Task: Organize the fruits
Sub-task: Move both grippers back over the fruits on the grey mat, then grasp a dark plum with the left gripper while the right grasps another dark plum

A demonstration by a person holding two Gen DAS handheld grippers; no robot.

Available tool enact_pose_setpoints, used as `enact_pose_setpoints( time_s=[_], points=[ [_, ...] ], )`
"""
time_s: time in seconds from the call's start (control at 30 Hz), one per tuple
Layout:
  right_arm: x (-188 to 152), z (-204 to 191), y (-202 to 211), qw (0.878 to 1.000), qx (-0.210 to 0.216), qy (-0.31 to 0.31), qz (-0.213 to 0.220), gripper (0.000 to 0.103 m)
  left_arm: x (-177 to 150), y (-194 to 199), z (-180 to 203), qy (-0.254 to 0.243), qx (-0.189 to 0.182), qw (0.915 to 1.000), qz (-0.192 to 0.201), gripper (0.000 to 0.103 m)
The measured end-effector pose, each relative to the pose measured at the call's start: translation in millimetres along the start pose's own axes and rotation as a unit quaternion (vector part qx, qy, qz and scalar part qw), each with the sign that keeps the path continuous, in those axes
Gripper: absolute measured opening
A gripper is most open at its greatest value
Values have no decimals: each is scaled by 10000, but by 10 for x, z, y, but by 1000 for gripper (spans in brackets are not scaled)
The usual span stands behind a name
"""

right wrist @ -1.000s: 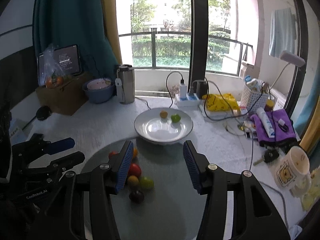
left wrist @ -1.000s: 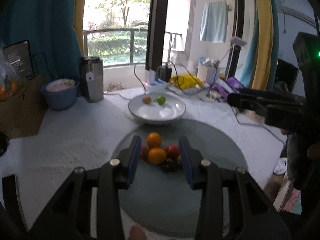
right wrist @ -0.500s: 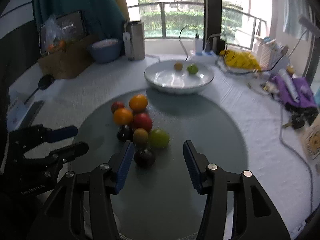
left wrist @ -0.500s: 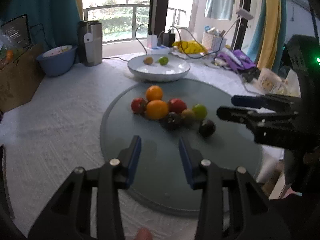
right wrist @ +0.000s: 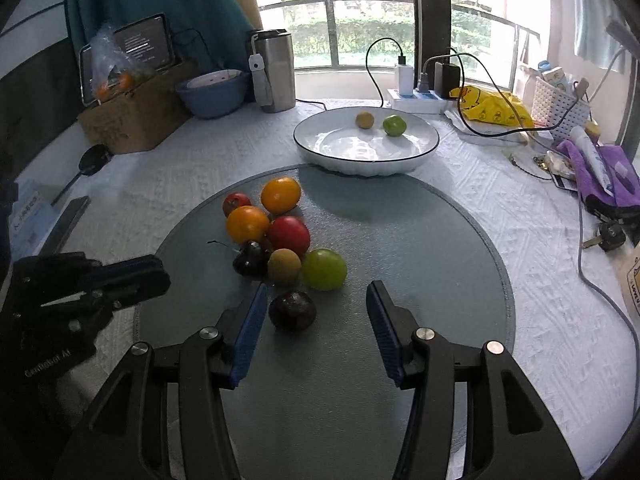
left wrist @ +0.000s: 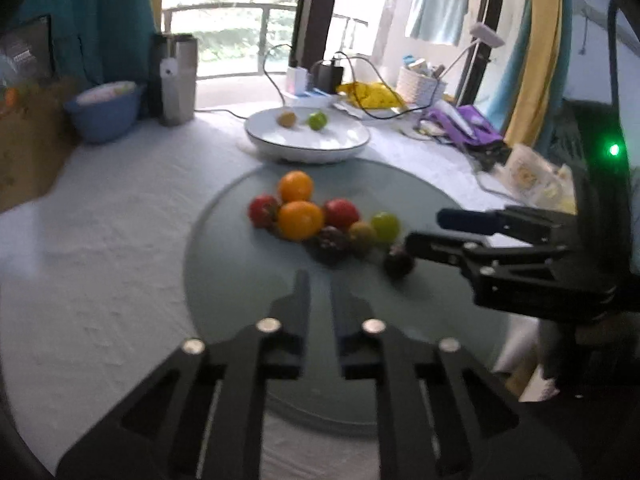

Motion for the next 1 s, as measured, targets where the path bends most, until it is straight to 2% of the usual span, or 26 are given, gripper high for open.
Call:
enact_pose_setpoints(
  time_s=[0.2, 0.3, 0.37, 0.4, 0.43, 0.47, 0.57, 0.63, 0.73, 0.8, 1.0],
  points=[
    [-42, -14, -78, 9998, 110, 13, -149, 54, 48, 57, 18, -127, 156, 9998, 13, 22],
    [-53, -24, -110, 9997, 179, 18, -183, 54, 46, 75, 37, -285, 357, 9989, 49, 30],
    [-53, -29, -118, 9996, 226, 20, -185, 54, 62, 93, 54, -431, 347, 9983, 175, 56],
    [-51, -28, -118, 9995, 247, 35, -183, 54, 73, 137, 69, -573, 313, 9973, 342, 64],
    [-49, -25, -115, 9995, 252, 42, -179, 54, 87, 171, 84, -706, 345, 9960, 432, 78],
    [-44, -17, -109, 9995, 258, 43, -170, 54, 102, 198, 89, -770, 352, 9951, 503, 86],
    [-37, 18, -98, 9995, 269, 22, -140, 54, 154, 260, 36, -736, 629, 9927, 719, 89],
    [-34, 39, -101, 9995, 282, -9, -129, 54, 173, 202, 1, -643, 606, 9944, 580, 90],
    [-35, 47, -122, 9994, 304, -10, -143, 54, 161, 4, -61, -210, 86, 9997, 42, 90],
    [-43, 45, -154, 9993, 333, 11, -196, 54, 125, -107, -94, 65, -275, 9994, -219, 90],
    [-85, 52, -269, 9987, 364, 28, -349, 54, 115, -195, -6, 109, -349, 9988, -326, 90]
  ],
)
Point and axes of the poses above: each gripper's, at about its wrist camera, not at the fingertips, and y roughly against the way its jaws point, z to its right, x to its top, the point moved 1 cm from there along -y, roughly the way its jaws point, and after that the axes turned 8 degrees about x, right-handed, at the moved point
